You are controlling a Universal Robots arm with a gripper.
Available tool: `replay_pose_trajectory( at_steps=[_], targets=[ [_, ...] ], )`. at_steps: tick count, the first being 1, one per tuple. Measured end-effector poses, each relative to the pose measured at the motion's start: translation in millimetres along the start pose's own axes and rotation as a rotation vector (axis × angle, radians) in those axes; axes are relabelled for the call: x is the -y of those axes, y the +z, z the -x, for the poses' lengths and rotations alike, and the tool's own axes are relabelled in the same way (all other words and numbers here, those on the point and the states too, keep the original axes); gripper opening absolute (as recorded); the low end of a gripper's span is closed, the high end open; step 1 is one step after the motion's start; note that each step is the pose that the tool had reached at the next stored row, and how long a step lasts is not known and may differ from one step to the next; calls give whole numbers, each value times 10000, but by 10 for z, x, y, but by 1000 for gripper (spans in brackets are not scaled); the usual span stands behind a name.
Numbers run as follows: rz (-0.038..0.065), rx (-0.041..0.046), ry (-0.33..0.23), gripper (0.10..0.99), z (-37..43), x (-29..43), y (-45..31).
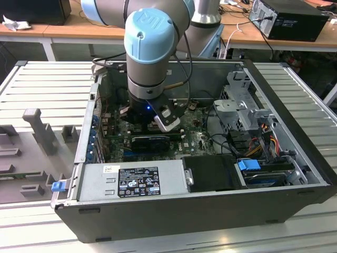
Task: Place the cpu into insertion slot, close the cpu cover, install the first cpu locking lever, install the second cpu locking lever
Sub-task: 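Install the second cpu locking lever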
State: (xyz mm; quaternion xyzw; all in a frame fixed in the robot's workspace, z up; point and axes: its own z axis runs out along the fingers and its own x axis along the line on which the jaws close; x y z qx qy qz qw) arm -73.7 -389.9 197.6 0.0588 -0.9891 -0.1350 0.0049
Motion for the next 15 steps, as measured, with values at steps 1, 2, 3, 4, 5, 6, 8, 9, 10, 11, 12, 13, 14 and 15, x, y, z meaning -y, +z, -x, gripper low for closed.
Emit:
replay_pose_trajectory(
  at_steps=[1, 2, 3, 4, 5, 6, 8, 9, 10, 11, 12, 13, 14, 15],
  targets=[
    [13, 0, 0, 106, -6, -2, 5],
    [21, -1, -1, 106, -17, -3, 6],
    [23, 1, 0, 106, -21, -4, 6],
    [23, 0, -1, 106, -24, -11, -17],
    [24, 0, -2, 106, -24, -21, -51],
    [25, 1, -1, 106, -26, -32, -88],
    [25, 1, -2, 106, -26, -66, -203],
    [24, 0, -1, 106, -26, -82, -261],
    [23, 1, 0, 106, -25, -93, -298],
    [21, 1, 0, 106, -25, -101, -330],
    [18, 0, 0, 106, -25, -115, -379],
    [19, 0, -1, 106, -25, -122, -404],
    [18, 1, 0, 106, -25, -127, -422],
    [21, 2, -1, 106, -24, -127, -422]
  ],
)
